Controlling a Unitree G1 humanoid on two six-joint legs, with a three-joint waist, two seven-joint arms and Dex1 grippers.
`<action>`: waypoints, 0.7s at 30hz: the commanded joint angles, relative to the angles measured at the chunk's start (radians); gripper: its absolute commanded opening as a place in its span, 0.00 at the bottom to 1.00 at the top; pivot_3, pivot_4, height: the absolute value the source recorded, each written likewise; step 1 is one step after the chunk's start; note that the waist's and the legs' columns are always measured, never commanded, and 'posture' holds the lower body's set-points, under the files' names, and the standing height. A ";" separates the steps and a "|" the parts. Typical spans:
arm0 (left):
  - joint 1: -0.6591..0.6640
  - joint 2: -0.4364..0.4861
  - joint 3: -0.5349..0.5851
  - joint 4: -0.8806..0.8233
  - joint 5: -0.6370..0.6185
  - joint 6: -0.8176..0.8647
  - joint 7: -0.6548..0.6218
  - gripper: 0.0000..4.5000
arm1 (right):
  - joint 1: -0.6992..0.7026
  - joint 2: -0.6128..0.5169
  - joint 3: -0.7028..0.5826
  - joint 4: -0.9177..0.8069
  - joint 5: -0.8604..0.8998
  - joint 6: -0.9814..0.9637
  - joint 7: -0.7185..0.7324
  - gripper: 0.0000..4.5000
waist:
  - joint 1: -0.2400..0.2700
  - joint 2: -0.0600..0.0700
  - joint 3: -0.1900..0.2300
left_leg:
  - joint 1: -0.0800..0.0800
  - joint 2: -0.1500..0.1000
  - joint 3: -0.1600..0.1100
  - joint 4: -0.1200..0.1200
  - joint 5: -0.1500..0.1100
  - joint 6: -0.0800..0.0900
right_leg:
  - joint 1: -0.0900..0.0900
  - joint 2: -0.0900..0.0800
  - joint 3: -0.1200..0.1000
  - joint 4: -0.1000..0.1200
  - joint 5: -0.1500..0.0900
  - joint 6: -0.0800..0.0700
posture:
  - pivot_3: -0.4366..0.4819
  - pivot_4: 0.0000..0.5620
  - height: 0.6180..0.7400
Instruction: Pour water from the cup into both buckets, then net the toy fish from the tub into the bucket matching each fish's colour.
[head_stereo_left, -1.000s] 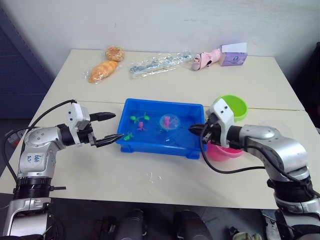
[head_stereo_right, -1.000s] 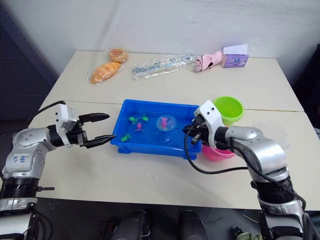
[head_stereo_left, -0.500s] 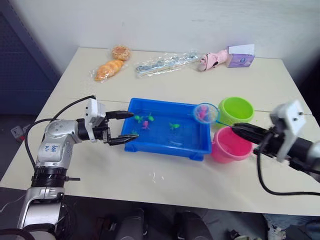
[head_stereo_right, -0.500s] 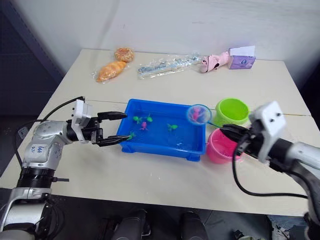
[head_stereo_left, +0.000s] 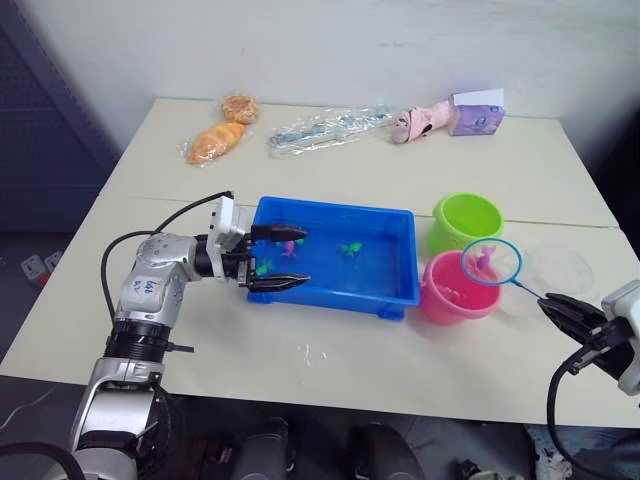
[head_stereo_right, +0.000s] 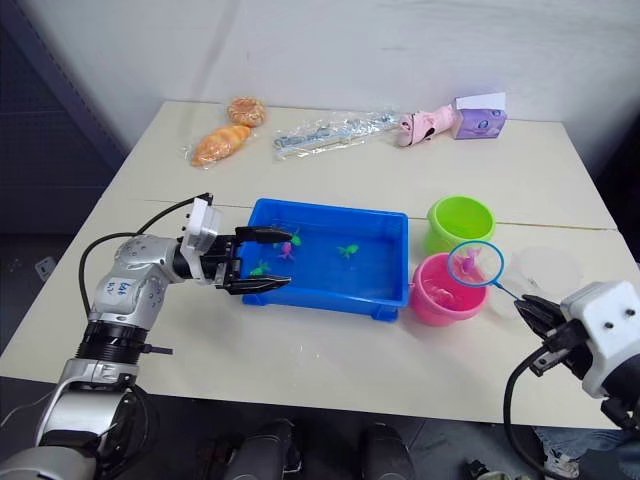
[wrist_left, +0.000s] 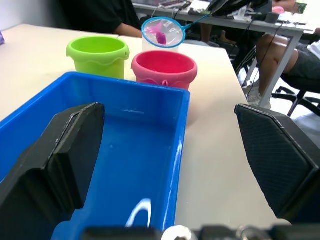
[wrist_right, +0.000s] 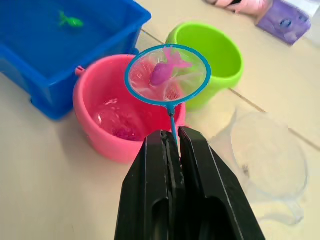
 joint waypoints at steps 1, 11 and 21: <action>-0.008 -0.019 -0.014 -0.029 -0.007 0.000 -0.006 0.99 | 0.064 0.042 0.096 0.099 -0.210 -0.358 -0.017 0.00 | 0.000 0.000 0.000 | 0.000 0.000 0.000 0.000 0.000 0.000 | 0.000 0.000 0.000 0.000 0.000 0.000 | 0.48 0.27 1.00; 0.019 -0.041 -0.005 -0.089 -0.020 0.036 0.024 0.99 | 0.061 0.022 0.135 0.375 -0.633 -1.033 -0.227 0.00 | -0.001 0.000 0.000 | 0.001 0.000 0.001 0.000 0.001 -0.002 | -0.001 0.000 0.001 0.001 0.000 0.000 | 0.48 0.27 1.00; 0.027 -0.043 -0.001 -0.113 -0.022 0.044 0.044 0.99 | 0.083 -0.067 0.078 0.555 -0.951 -1.400 -0.498 0.00 | 0.001 0.000 0.000 | 0.001 0.000 0.001 0.001 0.002 -0.002 | 0.000 0.000 0.002 0.001 0.000 0.000 | 0.48 0.27 1.00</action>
